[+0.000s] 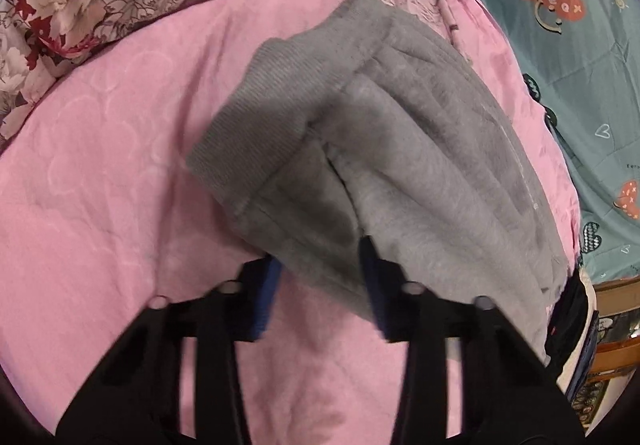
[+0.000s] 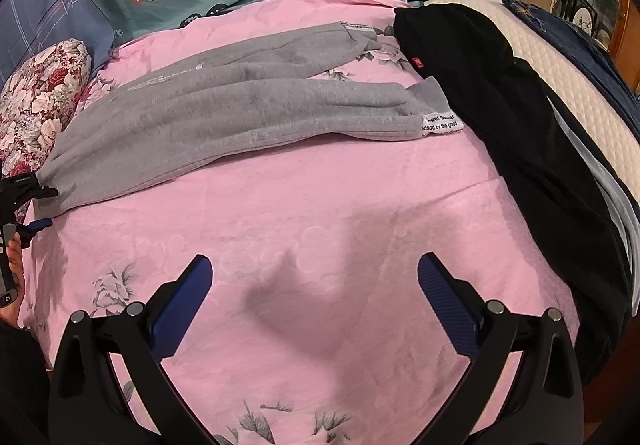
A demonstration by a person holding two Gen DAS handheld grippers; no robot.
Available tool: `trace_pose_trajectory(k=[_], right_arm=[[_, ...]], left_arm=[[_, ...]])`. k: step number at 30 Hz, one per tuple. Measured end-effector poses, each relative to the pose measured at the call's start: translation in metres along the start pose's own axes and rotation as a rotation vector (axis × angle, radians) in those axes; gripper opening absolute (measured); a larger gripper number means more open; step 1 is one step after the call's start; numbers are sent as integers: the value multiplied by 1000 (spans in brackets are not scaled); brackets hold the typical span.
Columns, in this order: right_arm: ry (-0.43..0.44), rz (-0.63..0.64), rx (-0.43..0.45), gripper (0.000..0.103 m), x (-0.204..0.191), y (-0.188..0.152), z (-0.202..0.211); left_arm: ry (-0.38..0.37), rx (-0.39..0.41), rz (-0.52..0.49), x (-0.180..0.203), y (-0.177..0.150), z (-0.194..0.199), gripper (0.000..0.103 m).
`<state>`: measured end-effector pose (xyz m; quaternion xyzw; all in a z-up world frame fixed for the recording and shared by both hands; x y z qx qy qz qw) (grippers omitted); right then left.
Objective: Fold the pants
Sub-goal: 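Grasp the waistband with the left tool while the right tool grasps the labelled cuffs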
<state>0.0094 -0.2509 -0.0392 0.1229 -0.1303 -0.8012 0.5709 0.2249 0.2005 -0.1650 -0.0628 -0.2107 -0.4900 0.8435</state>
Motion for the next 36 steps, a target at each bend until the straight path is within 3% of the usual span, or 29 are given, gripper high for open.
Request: trace_pose_trajectory(k=[4, 7, 11, 15, 18, 21, 26, 27, 28, 29, 30, 32, 36], right_arm=[[-20, 7, 2, 102, 5, 5, 0], [-2, 12, 7, 102, 22, 21, 5], [43, -51, -50, 102, 64, 60, 0], [74, -123, -106, 102, 92, 103, -24], [102, -183, -200, 102, 105, 133, -64], [98, -284, -288, 102, 118, 143, -100], [100, -339, -327, 101, 119, 149, -132], [106, -350, -335, 85, 118, 148, -138], [46, -348, -318, 77, 116, 148, -137], [11, -334, -293, 38, 114, 150, -135], [-4, -336, -286, 27, 114, 150, -134], [31, -388, -264, 17, 122, 146, -128], [120, -418, -219, 15, 133, 131, -99]], left_arm=[[-81, 19, 32, -12, 5, 2, 9], [-101, 103, 38, -16, -11, 16, 7], [-152, 216, 17, -25, -40, 45, 7], [-213, 203, 54, -43, -46, 45, 6], [-199, 195, 39, -43, -44, 37, 7], [-195, 195, 18, -44, -44, 35, 7], [-186, 182, 11, -44, -40, 30, 7], [-181, 178, 13, -44, -39, 28, 7], [-178, 173, 18, -45, -39, 26, 7], [-176, 167, 28, -45, -38, 24, 7], [-177, 164, 38, -46, -37, 22, 7], [-181, 169, 42, -46, -38, 24, 6], [-176, 214, 27, -43, -48, 40, 6]])
Point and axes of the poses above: each gripper's, at about its wrist camera, not at the fingertips, and z roughly against the way its jaws point, x to its right, y to its top, the point moved 2 cm from there along -z, roughly the way its jaws point, and after that the axes turned 10 degrees about -x, right-handed, at the moved point
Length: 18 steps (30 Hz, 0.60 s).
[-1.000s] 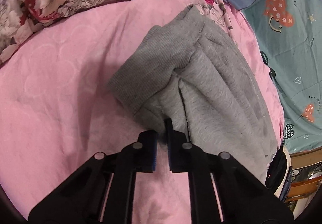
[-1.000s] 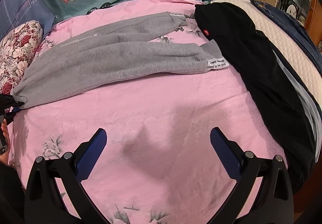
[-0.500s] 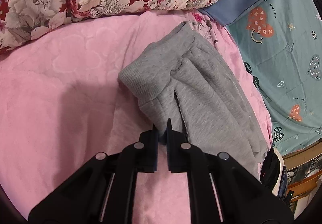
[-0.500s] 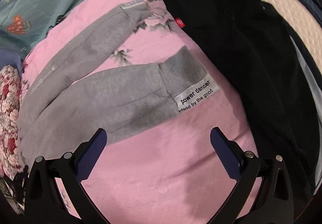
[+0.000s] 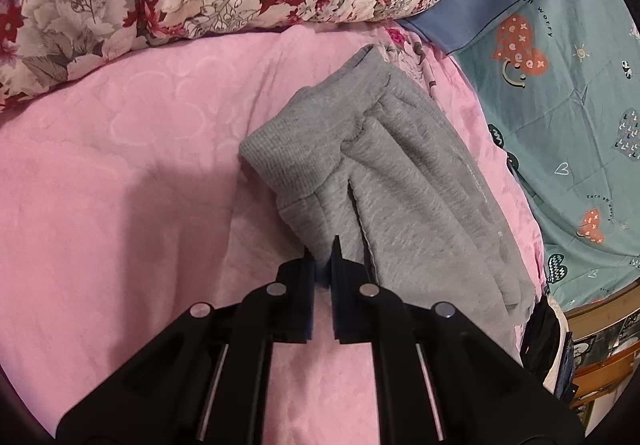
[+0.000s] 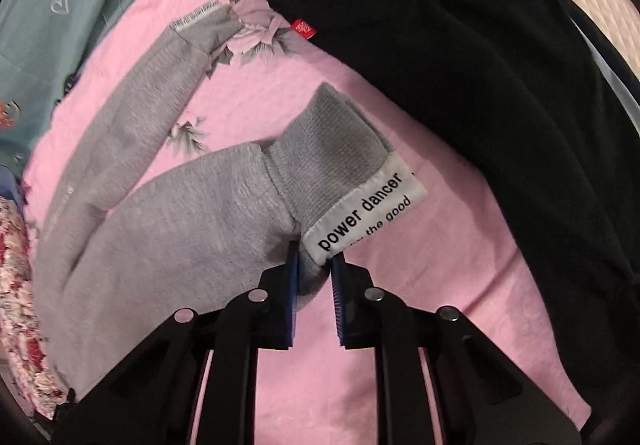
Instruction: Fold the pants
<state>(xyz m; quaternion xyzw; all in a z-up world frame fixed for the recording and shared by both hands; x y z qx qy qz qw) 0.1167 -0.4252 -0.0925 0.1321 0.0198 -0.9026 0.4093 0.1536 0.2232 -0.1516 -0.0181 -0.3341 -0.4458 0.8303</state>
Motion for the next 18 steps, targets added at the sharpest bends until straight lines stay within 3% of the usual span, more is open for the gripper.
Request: trace_pose_trajectory(k=[8, 12, 16, 17, 18], right_arm=[[73, 56, 68, 15, 26, -60, 55], [44, 70, 55, 15, 35, -80, 50], [-5, 66, 29, 15, 43, -86, 27], [-30, 66, 21, 19, 44, -86, 21], [-74, 72, 11, 32, 44, -87, 17]], left_arm=[[-22, 9, -9, -10, -26, 44, 6], [3, -20, -12, -23, -38, 47, 6], [83, -63, -16, -31, -40, 29, 9], [101, -65, -13, -31, -41, 28, 11], [111, -56, -19, -30, -42, 30, 18]])
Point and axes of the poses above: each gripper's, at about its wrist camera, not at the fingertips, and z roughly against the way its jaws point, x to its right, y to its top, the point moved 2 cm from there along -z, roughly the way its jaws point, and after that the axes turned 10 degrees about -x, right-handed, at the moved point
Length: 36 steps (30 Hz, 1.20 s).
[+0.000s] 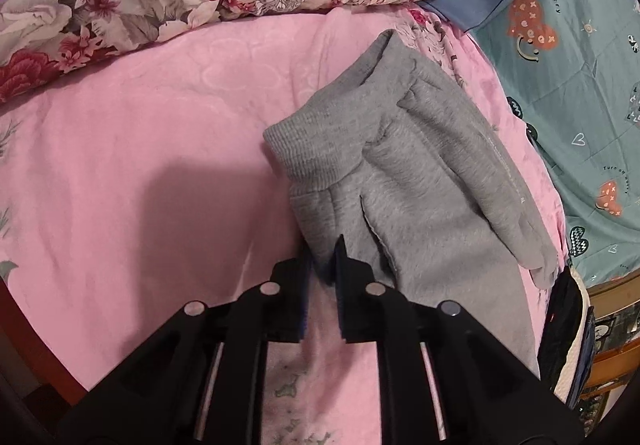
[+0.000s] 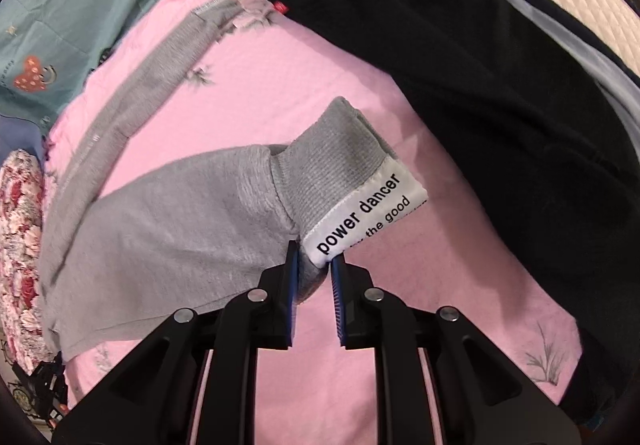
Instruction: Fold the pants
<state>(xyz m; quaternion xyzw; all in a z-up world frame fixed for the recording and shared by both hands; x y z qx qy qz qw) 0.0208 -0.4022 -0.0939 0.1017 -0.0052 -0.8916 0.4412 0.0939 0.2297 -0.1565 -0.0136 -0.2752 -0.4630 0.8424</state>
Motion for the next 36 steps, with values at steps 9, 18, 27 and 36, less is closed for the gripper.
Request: trace_pose_trajectory(k=[9, 18, 27, 36], right_arm=[[40, 88, 168, 85, -31, 33, 67], [79, 235, 94, 87, -131, 208, -9], [-48, 220, -18, 78, -164, 277, -99], [-31, 205, 145, 9, -153, 268, -44]], left_arm=[[8, 59, -128, 50, 26, 47, 38], [40, -170, -340, 160, 102, -67, 38], [144, -198, -313, 155, 142, -127, 21], [202, -154, -293, 161, 161, -130, 0]])
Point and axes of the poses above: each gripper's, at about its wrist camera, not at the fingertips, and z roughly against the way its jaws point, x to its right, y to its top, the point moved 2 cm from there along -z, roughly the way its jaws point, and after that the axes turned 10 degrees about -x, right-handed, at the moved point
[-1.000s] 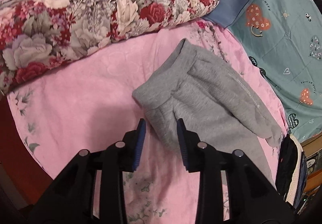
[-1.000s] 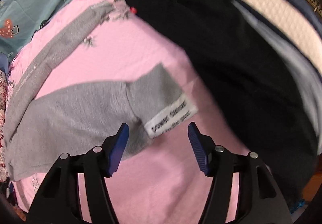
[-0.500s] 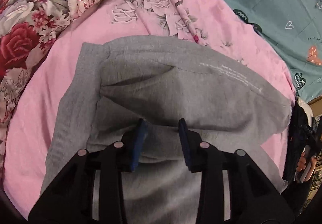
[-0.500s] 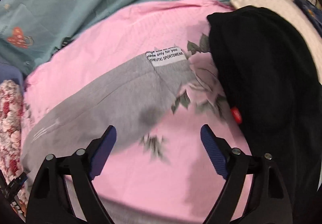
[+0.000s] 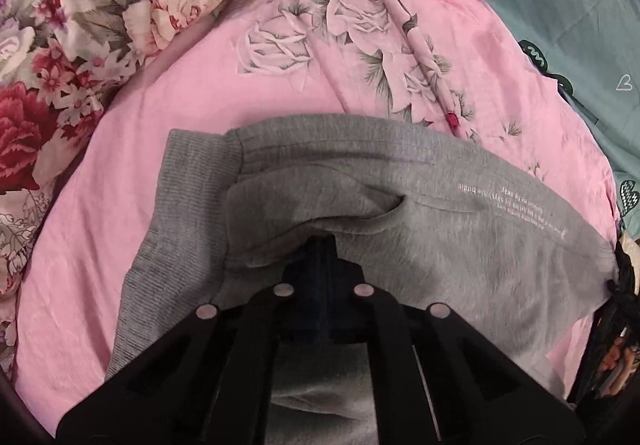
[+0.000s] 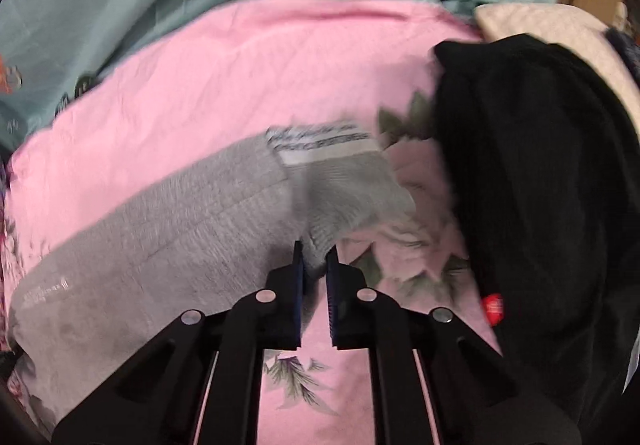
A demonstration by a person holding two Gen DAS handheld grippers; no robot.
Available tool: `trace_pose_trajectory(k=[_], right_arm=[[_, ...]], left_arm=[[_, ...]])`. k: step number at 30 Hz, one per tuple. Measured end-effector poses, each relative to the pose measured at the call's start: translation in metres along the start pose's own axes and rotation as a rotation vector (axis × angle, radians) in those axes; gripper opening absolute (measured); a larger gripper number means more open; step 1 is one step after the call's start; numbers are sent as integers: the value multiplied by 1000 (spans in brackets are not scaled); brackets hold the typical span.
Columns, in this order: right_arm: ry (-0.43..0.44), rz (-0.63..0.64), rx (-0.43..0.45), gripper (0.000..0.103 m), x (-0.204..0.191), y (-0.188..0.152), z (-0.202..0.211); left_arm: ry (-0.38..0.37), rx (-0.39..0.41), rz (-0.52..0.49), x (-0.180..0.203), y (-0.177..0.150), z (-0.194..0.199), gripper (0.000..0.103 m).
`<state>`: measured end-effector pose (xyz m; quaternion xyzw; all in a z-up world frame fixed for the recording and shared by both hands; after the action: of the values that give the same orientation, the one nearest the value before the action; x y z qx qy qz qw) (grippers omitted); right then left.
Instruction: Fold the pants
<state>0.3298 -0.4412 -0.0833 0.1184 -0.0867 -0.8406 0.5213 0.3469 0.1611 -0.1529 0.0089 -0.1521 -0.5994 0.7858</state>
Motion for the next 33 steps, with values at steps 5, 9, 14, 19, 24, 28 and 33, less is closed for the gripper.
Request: trace_pose_trajectory(k=[5, 9, 14, 19, 24, 28, 33], right_arm=[[-30, -9, -55, 9, 14, -18, 5], [-104, 26, -95, 20, 5, -30, -37], [-288, 114, -82, 66, -6, -37, -29], [-108, 129, -7, 66, -8, -91, 61], [55, 240, 40, 67, -20, -186, 115], [-101, 214, 59, 67, -12, -236, 123], [-184, 130, 43, 67, 5, -248, 133]], left_arm=[[38, 53, -50, 3, -14, 2, 0], [77, 52, -77, 8, -10, -1, 1], [146, 19, -194, 18, -15, 8, 2], [71, 137, -266, 0, -19, 70, 86], [3, 183, -336, -12, 28, 97, 87], [-93, 28, -446, -6, 68, 65, 87], [-166, -172, -477, -9, 85, 2, 87]])
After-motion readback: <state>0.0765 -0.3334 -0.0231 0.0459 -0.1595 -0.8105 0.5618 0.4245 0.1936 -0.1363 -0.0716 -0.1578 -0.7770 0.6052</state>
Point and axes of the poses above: each gripper's, at about its wrist camera, not at the fingertips, and z roughly against the way its jaws point, x to its right, y to its top, the point moved 2 cm from there along -z, roughly the way its jaws point, and after that the axes turned 10 degrees about -x, right-handed, at the moved point
